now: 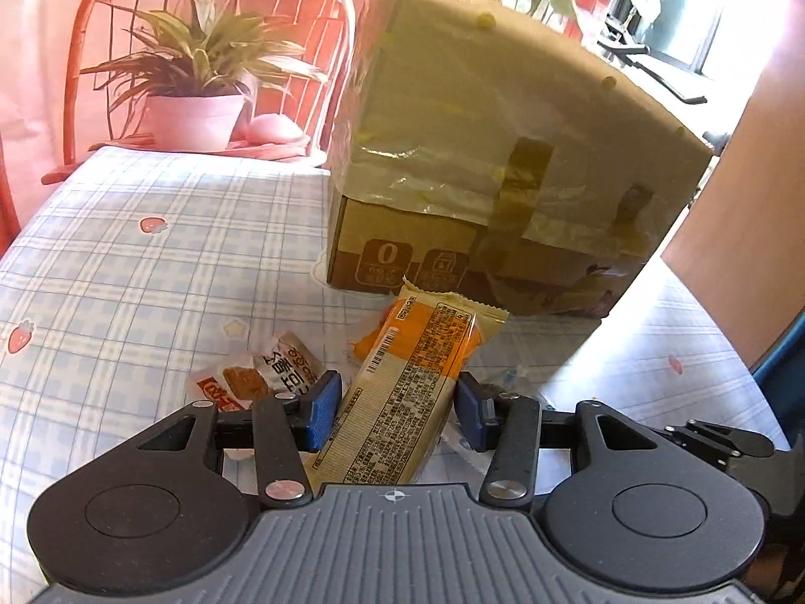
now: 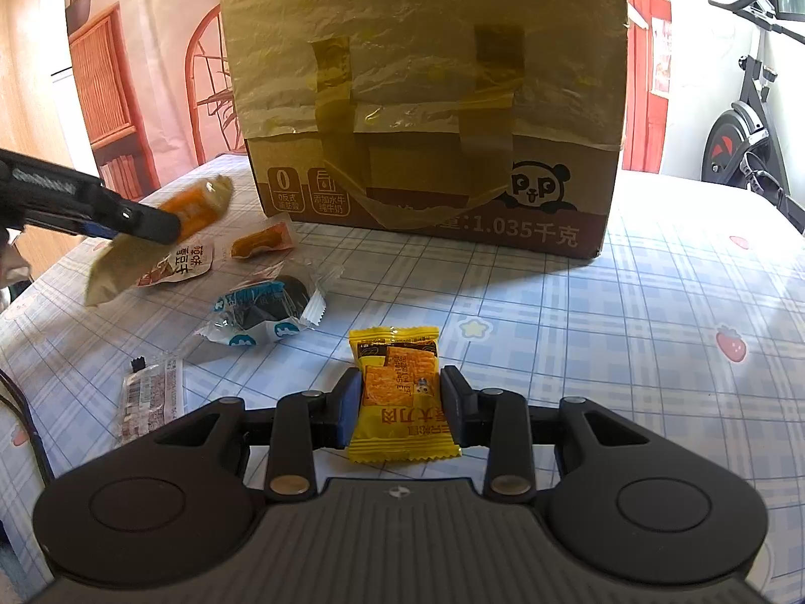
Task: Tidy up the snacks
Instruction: 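Lift both snacks over the box and open both tools to drop them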
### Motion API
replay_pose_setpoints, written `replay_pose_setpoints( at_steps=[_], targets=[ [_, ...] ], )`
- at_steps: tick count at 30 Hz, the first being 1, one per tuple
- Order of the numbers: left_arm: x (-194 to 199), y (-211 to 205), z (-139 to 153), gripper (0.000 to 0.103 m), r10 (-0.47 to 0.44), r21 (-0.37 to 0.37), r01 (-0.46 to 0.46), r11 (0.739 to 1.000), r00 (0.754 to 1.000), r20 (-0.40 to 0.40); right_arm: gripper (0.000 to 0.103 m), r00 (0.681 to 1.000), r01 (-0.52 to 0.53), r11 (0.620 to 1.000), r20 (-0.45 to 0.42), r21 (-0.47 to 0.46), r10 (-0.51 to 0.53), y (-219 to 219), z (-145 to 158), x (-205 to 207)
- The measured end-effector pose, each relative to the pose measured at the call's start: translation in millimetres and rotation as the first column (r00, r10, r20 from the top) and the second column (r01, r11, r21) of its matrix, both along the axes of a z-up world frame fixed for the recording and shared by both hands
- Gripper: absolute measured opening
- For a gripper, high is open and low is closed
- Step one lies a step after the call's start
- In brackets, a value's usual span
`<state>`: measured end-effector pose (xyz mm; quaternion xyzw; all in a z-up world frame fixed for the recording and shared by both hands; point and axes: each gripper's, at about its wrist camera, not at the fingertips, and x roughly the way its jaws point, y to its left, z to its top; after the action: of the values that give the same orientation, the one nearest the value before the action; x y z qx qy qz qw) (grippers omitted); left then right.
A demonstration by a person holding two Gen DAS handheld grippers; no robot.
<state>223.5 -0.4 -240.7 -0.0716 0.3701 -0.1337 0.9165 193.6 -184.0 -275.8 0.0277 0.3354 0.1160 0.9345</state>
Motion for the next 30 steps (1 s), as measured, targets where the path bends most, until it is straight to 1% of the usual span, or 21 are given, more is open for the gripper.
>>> replay_pose_setpoints(
  at_steps=[3, 10, 15, 18, 21, 24, 28, 30],
  targets=[
    [-4.6, -1.3, 4.6, 0.052, -0.004, 0.005, 0.004, 1.0, 1.0, 0.017, 0.036, 1.0, -0.001, 1.0, 0.0, 0.001, 0.001, -0.4, 0.0, -0.2],
    [-6.6, -2.0, 23.1, 0.052, -0.02, -0.019, 0.021, 1.0, 0.998, 0.067, 0.036, 1.0, 0.007, 1.0, -0.007, 0.009, -0.007, -2.6, 3.0, -1.0],
    [-4.2, -9.6, 41.0, 0.052, -0.044, -0.017, 0.046, 0.999, 0.993, 0.11, 0.036, 0.999, 0.031, 0.999, 0.02, 0.04, -0.032, -7.0, 17.5, -3.0],
    [-0.8, -15.2, 54.2, 0.052, -0.058, -0.028, 0.062, 0.998, 0.989, 0.139, 0.036, 0.997, 0.038, 0.998, 0.071, 0.043, -0.041, -9.2, 35.9, -2.4],
    [1.8, -22.7, 69.2, 0.052, -0.07, -0.041, 0.078, 0.996, 0.983, 0.172, 0.036, 0.989, 0.041, 0.998, 0.139, 0.052, -0.048, -14.6, 61.9, 1.8],
    [5.0, -31.9, 86.7, 0.052, -0.088, -0.05, 0.101, 0.994, 0.974, 0.209, 0.036, 0.977, 0.043, 0.998, 0.207, 0.056, -0.054, -20.7, 88.9, 8.6],
    [13.4, -47.8, 110.2, 0.052, -0.117, -0.029, 0.129, 0.991, 0.958, 0.263, 0.036, 0.957, 0.055, 0.997, 0.284, 0.045, -0.066, -28.0, 127.5, 21.4],
    [21.1, -54.2, 121.9, 0.052, -0.127, -0.047, 0.146, 0.988, 0.951, 0.281, 0.036, 0.946, 0.061, 0.997, 0.315, 0.048, -0.073, -30.8, 144.5, 26.9]
  ],
)
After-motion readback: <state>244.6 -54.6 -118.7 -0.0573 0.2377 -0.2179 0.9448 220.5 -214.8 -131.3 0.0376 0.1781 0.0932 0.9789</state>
